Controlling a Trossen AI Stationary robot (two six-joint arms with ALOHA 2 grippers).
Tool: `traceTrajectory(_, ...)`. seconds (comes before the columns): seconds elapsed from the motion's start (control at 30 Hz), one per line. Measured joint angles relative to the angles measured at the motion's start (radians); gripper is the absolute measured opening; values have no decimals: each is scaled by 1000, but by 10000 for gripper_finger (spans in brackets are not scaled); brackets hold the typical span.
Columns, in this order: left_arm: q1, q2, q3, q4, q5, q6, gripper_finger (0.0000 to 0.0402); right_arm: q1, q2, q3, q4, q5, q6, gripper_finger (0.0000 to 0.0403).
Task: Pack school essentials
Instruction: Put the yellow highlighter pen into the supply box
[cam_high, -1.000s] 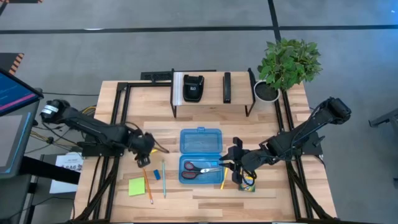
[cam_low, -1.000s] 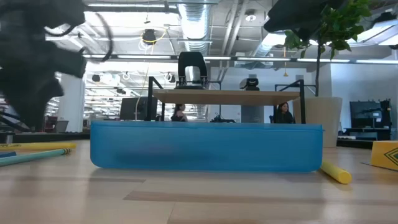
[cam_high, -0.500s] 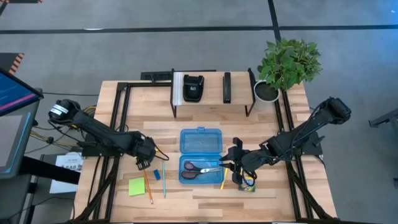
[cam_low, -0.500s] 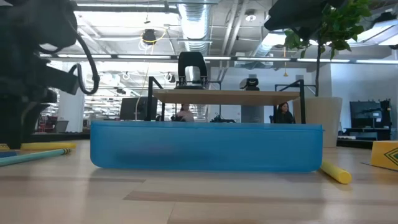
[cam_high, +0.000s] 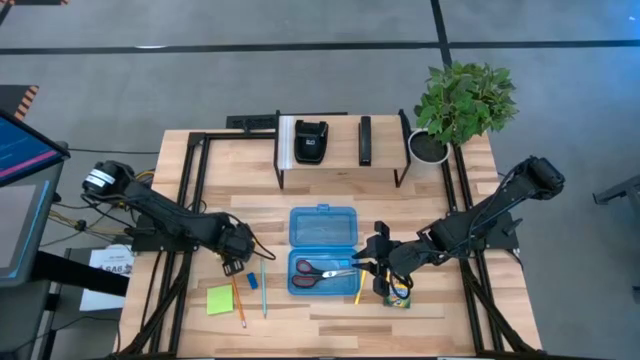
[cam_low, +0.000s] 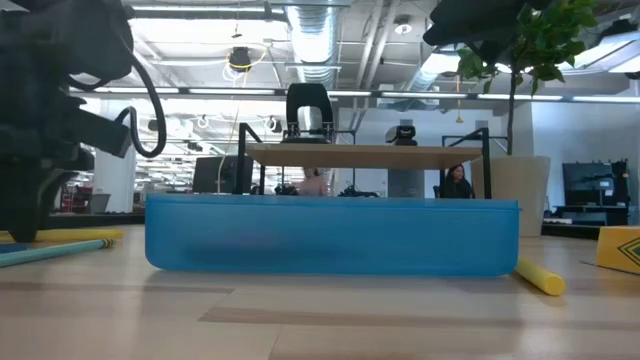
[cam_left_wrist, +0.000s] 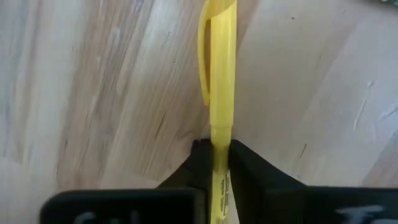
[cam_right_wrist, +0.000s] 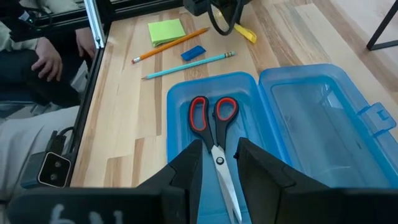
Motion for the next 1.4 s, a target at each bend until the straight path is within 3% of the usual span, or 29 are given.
traceTrajectory(0.2,0,5,18,-30,-14,-10,7,0,0,0,0,0,0,120)
traceTrajectory(0.4,4,-14,98,-96,-95,16,2,0,0,0,2,0,0,120)
traceTrajectory(0.67,3,-30,209,-165,-126,36,1,-1,0,0,5,0,-1,120)
traceTrajectory(0.93,-11,-28,359,128,-113,243,0,-24,-10,0,11,-1,-12,120)
traceTrajectory(1.07,-13,43,433,189,-111,332,0,-35,-40,0,12,-1,-16,120)
traceTrajectory(1.4,0,410,733,163,-47,519,0,-31,-143,0,12,25,-20,120)
